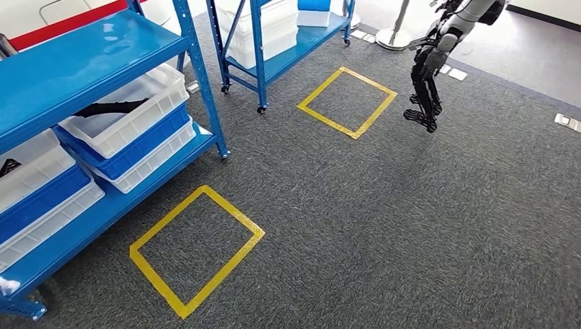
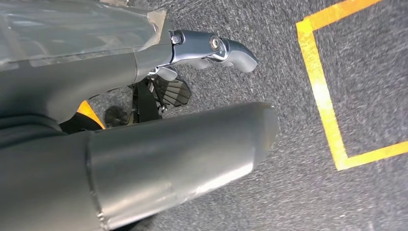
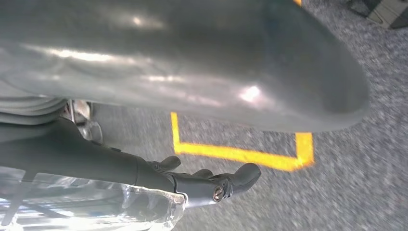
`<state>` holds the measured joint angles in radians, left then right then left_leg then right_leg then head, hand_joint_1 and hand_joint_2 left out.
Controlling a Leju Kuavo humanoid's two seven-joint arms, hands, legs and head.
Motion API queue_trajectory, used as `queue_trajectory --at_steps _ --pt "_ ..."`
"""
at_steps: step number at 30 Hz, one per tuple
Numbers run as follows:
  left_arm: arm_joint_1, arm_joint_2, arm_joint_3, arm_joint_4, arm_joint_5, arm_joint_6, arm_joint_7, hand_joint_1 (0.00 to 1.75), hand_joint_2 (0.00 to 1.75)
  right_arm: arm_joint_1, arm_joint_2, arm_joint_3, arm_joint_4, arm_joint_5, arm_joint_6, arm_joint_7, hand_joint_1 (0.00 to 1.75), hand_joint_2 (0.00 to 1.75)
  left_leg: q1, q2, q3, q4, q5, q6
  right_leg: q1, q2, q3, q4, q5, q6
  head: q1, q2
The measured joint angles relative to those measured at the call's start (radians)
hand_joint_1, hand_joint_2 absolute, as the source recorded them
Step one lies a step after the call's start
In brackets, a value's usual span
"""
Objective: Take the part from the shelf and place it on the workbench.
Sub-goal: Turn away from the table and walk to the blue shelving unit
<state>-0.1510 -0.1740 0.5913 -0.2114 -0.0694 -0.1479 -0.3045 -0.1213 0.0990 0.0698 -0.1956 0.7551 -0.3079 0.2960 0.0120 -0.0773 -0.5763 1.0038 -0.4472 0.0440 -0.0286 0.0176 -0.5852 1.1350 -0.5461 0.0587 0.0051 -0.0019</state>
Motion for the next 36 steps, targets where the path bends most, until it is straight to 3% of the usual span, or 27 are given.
queue_trajectory --at_steps 1,3,6,9,15,21,26,31,34,36 --pt "0.000 0.000 0.000 0.000 0.000 0.000 0.000 0.00 0.00 0.000 0.000 0.000 0.000 0.002 -0.001 0.000 0.00 0.00 -0.001 -0.010 -0.003 0.006 -0.002 -0.006 -0.003 0.015 0.025 -0.061 0.023 0.004 0.001 0.000" --pt "0.001 0.001 0.000 0.000 0.001 0.000 0.000 0.00 0.00 -0.003 0.001 0.000 0.001 0.005 -0.004 -0.005 0.00 0.00 -0.004 -0.023 -0.009 0.012 -0.005 -0.018 -0.005 0.034 0.046 -0.116 0.041 -0.004 0.000 0.000" --pt "0.003 0.003 0.000 0.000 0.002 0.000 0.000 0.00 0.00 -0.005 0.004 0.000 0.001 -0.004 0.000 -0.016 0.00 0.00 -0.001 -0.025 -0.014 0.012 0.000 -0.011 -0.004 0.030 0.048 -0.117 0.047 -0.019 -0.003 0.000" --pt "0.003 0.003 0.000 0.000 0.000 0.001 0.001 0.00 0.00 -0.006 0.004 0.000 0.001 -0.009 0.012 -0.018 0.00 0.00 0.001 -0.022 -0.011 0.009 0.004 -0.001 0.000 0.030 0.048 -0.117 0.048 -0.021 -0.003 0.000" --pt "0.001 0.003 -0.001 0.000 -0.003 0.017 0.005 0.00 0.00 -0.008 0.004 -0.001 0.001 -0.009 0.027 -0.012 0.00 0.00 0.003 -0.018 -0.010 0.003 0.005 0.000 0.007 0.030 0.047 -0.116 0.048 -0.027 -0.003 0.000" --pt "0.000 0.003 -0.003 0.000 -0.013 0.039 0.001 0.00 0.00 -0.015 0.004 -0.001 0.001 0.003 0.031 -0.007 0.00 0.00 0.005 -0.017 -0.010 0.002 0.001 -0.030 0.012 0.030 0.045 -0.115 0.047 -0.030 -0.003 0.000" --pt "0.000 0.003 -0.008 -0.001 -0.017 0.048 -0.001 0.00 0.00 -0.018 0.004 -0.001 0.001 0.006 0.032 -0.006 0.00 0.00 0.000 -0.016 -0.011 0.003 0.000 -0.034 0.011 0.030 0.045 -0.116 0.047 -0.029 -0.003 0.000" --pt "0.000 0.003 -0.008 -0.002 -0.017 0.051 -0.006 0.00 0.00 -0.019 0.005 -0.001 0.001 0.013 0.035 -0.004 0.00 0.00 -0.006 -0.016 -0.014 0.009 -0.001 -0.032 0.002 0.030 0.045 -0.117 0.047 -0.028 -0.003 0.000" --pt "-0.002 0.004 -0.008 -0.003 -0.015 0.051 -0.011 0.00 0.00 -0.023 0.007 -0.001 0.001 0.020 0.035 -0.003 0.00 0.00 -0.009 -0.012 -0.016 0.010 -0.003 -0.014 -0.007 0.032 0.048 -0.128 0.051 -0.020 -0.004 0.000" --pt "-0.002 0.000 -0.009 -0.003 -0.015 0.051 -0.013 0.00 0.00 -0.027 0.006 -0.001 0.000 0.023 0.034 -0.003 0.00 0.00 -0.003 -0.006 0.003 -0.021 0.010 0.000 0.001 0.021 0.044 -0.116 0.043 -0.019 -0.004 0.000"
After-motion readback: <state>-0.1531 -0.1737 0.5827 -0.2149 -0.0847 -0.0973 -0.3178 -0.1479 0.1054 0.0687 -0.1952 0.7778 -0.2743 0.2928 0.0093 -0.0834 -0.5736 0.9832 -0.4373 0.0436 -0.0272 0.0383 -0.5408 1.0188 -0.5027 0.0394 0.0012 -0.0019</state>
